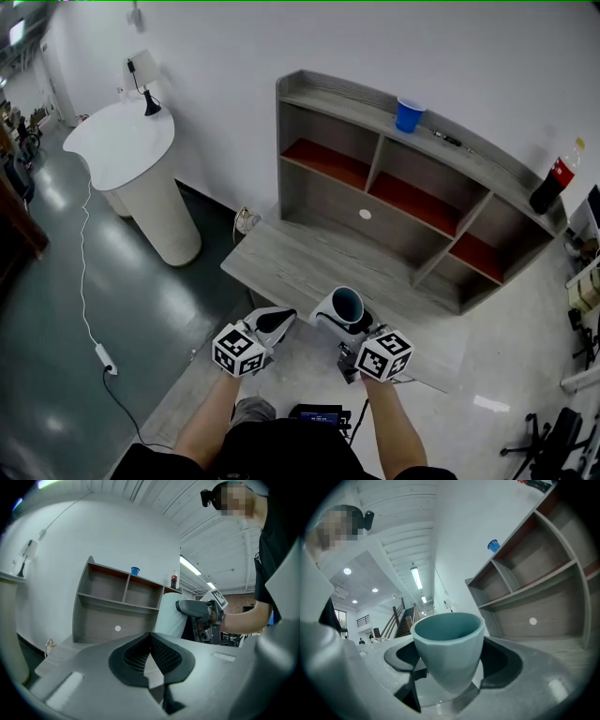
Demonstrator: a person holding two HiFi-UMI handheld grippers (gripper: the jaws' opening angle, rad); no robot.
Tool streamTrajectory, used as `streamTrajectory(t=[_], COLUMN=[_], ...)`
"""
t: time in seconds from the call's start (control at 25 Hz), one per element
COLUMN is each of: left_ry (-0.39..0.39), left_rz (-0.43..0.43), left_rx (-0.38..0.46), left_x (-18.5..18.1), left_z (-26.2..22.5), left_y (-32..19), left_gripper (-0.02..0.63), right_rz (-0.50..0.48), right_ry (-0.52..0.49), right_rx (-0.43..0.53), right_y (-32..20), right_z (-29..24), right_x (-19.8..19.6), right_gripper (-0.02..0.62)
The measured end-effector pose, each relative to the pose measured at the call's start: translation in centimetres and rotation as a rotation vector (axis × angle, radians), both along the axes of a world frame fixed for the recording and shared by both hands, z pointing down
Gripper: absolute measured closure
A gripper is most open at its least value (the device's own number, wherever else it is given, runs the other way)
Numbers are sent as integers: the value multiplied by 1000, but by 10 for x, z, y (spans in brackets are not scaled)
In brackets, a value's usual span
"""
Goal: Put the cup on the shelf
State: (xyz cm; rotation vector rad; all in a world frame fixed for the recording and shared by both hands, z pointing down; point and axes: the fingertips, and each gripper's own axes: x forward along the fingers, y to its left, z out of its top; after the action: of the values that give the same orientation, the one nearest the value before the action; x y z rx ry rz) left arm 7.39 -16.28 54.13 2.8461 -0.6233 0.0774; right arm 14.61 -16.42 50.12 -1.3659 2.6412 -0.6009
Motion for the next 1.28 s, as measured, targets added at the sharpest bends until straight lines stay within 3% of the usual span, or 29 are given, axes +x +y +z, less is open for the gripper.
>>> streamTrajectory(t=[0.36, 0.96, 1.28], left_ry=[7, 24, 11], left_rz=[-1, 139, 225], left_rx=[-19, -16, 2], left_x=[5, 10, 12], left_z=[14, 1, -4], left_y=[-52, -199, -251], left_gripper=[603, 603, 603], right_rz=[3, 133, 212], right_ry=[7, 50, 63], right_rx=[-23, -15, -18], right_y=[-47, -180, -224], right_z=[15, 1, 0], right_x=[2, -2, -5], right_gripper=[215, 215, 215])
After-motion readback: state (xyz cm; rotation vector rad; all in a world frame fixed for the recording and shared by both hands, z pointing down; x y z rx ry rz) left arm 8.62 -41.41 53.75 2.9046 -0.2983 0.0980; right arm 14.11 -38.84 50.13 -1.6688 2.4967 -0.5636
